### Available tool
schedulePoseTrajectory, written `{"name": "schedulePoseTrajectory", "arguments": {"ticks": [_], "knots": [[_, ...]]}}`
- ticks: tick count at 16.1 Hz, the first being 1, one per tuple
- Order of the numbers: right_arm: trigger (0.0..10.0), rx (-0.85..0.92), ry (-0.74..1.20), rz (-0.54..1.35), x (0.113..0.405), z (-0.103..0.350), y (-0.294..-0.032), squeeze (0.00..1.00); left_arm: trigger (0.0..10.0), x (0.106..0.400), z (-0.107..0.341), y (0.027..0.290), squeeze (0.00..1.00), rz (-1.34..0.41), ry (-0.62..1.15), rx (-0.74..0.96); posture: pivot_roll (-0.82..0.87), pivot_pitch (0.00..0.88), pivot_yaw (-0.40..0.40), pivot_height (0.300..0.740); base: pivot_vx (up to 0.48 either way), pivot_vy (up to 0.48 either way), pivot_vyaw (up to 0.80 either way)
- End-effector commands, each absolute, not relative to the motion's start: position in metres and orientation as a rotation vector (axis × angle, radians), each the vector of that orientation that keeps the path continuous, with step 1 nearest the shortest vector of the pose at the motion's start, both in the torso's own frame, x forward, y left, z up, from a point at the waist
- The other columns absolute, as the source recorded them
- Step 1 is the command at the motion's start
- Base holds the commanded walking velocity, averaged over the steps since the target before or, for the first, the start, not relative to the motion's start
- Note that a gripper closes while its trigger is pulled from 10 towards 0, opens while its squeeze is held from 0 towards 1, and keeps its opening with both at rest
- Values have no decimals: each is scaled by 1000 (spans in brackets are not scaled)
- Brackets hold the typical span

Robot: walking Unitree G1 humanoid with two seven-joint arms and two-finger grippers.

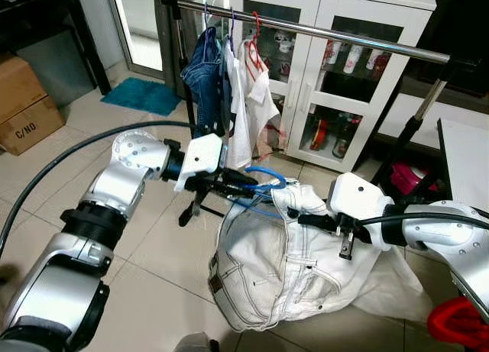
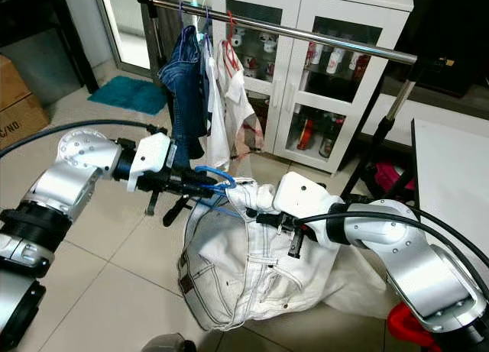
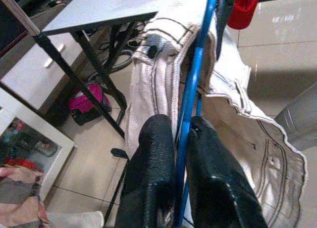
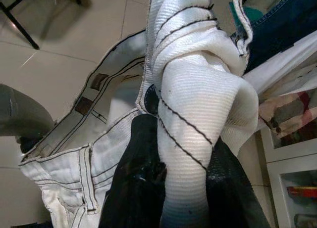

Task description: Hang hanger

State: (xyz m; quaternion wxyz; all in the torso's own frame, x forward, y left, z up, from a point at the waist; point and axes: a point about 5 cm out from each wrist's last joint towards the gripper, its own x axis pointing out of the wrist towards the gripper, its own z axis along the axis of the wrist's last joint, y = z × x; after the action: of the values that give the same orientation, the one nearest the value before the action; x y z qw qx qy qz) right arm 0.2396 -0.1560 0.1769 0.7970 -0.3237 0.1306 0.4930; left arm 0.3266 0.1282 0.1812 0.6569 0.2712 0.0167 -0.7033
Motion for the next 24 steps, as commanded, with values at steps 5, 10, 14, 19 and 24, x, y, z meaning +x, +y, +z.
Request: {"name": "schedulePoseTrajectory", "arguments": {"ticks": [5, 10, 14, 19, 24], "knots": [[0, -697, 151, 1110, 237, 200, -148, 0, 0, 321, 181, 124, 0, -1645, 35, 619, 36, 0, 22, 740, 0, 0, 0], [10000, -616, 71, 1104, 237, 213, -145, 0, 0, 318, 187, 130, 0, -1583, -21, 541, 36, 0, 26, 740, 0, 0, 0], [10000, -514, 7, 1039, 246, 225, -149, 1000, 0, 310, 186, 138, 0, -1500, -51, 459, 37, 0, 26, 740, 0, 0, 0], [10000, -459, -29, 1012, 249, 235, -154, 1000, 0, 300, 178, 145, 0, -1432, -37, 405, 42, 0, 20, 740, 0, 0, 0], [10000, -443, -57, 747, 270, 245, -173, 1000, 0, 301, 178, 150, 0, -1324, -44, 360, 39, 0, 29, 740, 0, 0, 0]]}}
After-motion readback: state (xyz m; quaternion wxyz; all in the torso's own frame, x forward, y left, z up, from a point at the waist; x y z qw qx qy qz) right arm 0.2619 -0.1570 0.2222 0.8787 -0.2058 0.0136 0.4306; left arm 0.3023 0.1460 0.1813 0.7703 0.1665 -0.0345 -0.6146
